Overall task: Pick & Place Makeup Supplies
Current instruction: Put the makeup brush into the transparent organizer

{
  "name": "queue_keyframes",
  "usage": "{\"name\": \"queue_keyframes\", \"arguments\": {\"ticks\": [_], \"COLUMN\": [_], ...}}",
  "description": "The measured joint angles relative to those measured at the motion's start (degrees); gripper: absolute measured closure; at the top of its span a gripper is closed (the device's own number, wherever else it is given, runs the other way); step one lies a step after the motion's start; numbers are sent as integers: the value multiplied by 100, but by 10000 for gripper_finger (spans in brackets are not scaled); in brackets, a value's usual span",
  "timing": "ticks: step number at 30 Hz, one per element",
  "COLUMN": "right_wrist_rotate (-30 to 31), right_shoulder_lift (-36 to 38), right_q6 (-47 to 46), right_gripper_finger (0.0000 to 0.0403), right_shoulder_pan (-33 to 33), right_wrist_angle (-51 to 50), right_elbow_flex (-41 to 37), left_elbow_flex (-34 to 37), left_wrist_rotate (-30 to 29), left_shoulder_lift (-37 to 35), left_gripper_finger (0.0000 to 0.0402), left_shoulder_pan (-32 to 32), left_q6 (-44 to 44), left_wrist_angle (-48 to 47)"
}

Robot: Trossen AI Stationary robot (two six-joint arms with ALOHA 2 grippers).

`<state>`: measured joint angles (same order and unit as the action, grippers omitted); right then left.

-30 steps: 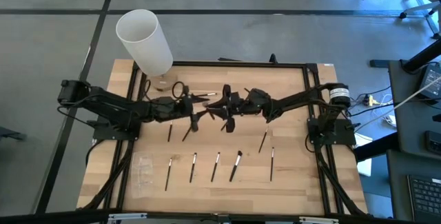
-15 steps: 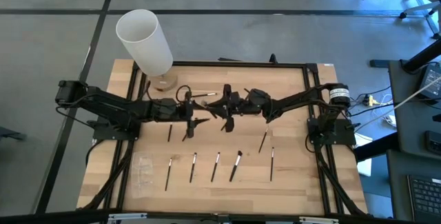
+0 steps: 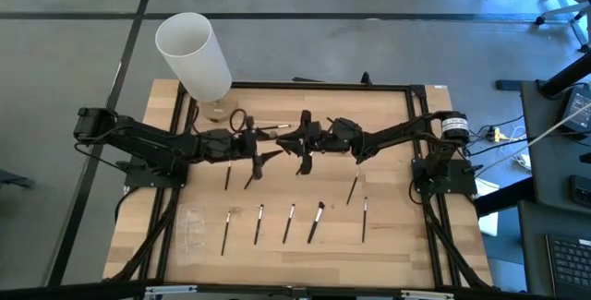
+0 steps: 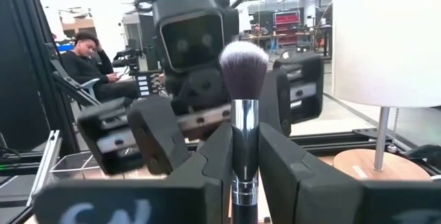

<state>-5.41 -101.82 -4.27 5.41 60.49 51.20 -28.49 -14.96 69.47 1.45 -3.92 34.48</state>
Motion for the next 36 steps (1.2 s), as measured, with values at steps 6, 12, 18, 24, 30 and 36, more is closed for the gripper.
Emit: {"name": "queue_keyframes", "arguments": {"ticks": [6, 12, 18, 24, 30, 36], "right_wrist_rotate": [-24, -109, -235, -222, -186, 580], "right_shoulder_lift": [0, 0, 0, 124, 890, 1759], "right_q6": [0, -10, -7, -153, -80, -155], "right_gripper_finger": [338, 342, 336, 314, 279, 251], "right_shoulder_pan": [-2, -4, -2, -2, 11, 9], "right_wrist_angle": [-1, -9, -11, -223, -1252, -2928], "right_elbow_flex": [0, 0, -2, -11, -7, 2], "left_elbow_flex": [0, 0, 2, 2, 2, -348], "left_wrist_rotate": [172, 140, 144, 28, -1014, -1399], "left_shoulder_lift": [1, 2, 2, -77, -902, -2230], "left_gripper_finger": [221, 274, 336, 356, 348, 353], "left_shoulder_pan": [-7, -7, -4, 22, 448, 1366], "left_q6": [-11, 15, 47, 256, 1026, 3082], "left_wrist_angle": [84, 87, 71, -423, -2250, -4765]}}
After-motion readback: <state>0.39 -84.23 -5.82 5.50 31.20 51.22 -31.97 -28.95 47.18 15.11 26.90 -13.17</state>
